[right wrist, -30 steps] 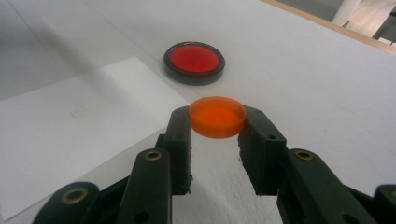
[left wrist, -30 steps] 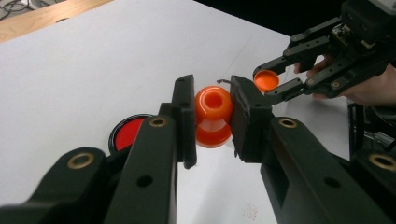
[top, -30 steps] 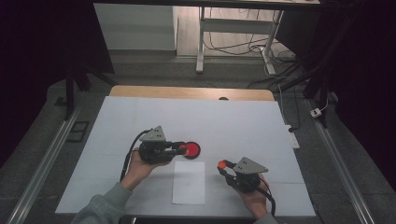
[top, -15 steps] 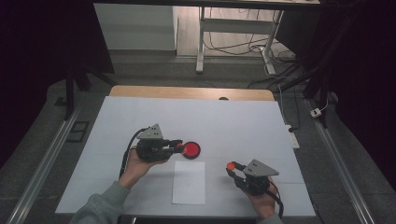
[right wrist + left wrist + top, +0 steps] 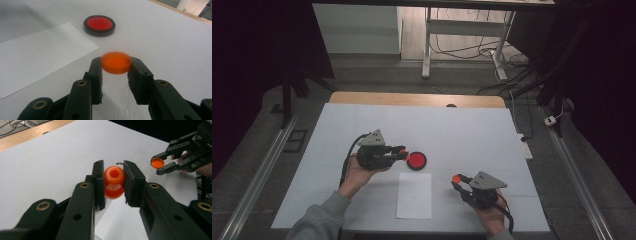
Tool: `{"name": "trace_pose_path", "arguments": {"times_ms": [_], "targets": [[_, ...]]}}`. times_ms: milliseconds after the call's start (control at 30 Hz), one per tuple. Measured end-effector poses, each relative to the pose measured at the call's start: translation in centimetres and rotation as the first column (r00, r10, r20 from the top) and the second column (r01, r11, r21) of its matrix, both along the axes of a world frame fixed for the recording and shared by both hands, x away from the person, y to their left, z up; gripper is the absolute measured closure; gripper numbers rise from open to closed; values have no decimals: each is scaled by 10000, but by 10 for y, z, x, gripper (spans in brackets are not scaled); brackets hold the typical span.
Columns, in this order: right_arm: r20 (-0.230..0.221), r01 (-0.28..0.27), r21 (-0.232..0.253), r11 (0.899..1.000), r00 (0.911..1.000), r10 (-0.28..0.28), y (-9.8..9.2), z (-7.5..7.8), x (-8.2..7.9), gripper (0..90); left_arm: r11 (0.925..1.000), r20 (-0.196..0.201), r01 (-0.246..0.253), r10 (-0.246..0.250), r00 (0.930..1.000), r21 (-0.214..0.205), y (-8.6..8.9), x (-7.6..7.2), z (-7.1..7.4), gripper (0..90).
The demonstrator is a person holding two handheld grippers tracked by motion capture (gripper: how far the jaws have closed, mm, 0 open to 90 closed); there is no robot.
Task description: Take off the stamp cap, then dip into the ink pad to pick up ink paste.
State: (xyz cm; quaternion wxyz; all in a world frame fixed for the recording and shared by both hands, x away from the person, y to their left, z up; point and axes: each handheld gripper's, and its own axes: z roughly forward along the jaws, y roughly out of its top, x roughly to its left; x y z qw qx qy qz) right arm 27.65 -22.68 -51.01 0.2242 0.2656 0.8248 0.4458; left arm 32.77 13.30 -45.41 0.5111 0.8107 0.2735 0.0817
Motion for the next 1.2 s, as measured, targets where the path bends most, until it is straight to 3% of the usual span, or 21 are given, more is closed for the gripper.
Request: {"name": "trace_pose_path", "arguments": {"times_ms": [500,767,1200], "targets": [[134,-27,-101,9999,9999,28,0,2,-2,644,9993,164,-236,231,9996,283,-6,8,1,720],[140,-55,-71,10000,9999,56,0,2,-2,644,9978,12,-500,500,9987,443,-11,23,-8,720],[193,-19,-42,10000,9998,20,-2,2,-3,644,9958,44,-600,599,9982,697,-20,34,-19,720]]}}
